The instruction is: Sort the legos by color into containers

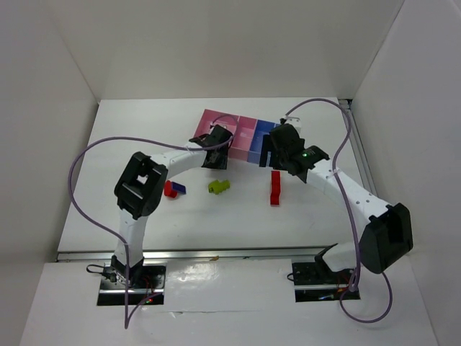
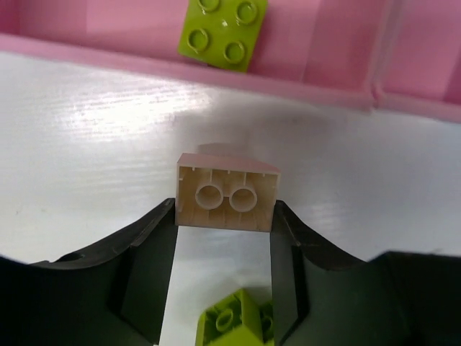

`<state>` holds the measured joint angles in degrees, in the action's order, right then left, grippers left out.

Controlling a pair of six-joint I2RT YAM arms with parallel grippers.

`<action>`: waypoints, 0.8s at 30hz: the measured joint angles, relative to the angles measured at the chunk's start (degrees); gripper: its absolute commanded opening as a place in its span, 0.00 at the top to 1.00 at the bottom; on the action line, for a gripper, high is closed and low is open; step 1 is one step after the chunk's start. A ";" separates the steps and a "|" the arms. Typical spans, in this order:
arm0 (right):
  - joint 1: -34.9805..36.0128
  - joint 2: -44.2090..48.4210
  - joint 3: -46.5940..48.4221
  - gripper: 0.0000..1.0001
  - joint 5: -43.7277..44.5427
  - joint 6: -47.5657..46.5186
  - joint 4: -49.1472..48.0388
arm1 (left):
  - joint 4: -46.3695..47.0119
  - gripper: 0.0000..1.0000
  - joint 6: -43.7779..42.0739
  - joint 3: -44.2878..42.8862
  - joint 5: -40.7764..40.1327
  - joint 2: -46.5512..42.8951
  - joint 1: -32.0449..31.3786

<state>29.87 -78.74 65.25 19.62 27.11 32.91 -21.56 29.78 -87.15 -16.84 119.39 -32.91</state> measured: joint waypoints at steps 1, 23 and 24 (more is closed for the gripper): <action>-0.57 0.26 -0.02 0.13 0.09 0.00 0.15 | -0.15 0.59 -0.11 0.37 -0.07 -0.92 -0.37; -8.46 12.44 -0.02 0.13 4.39 -1.20 2.45 | -2.80 0.18 -1.25 -32.30 9.20 8.96 -2.56; -8.52 12.85 -0.04 0.13 4.39 -1.18 2.73 | -3.19 0.13 -1.25 -33.92 9.29 10.69 -2.56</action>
<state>21.34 -65.89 65.21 24.01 25.93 35.64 -24.75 28.53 -121.08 -7.55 130.08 -35.46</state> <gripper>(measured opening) 0.871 0.765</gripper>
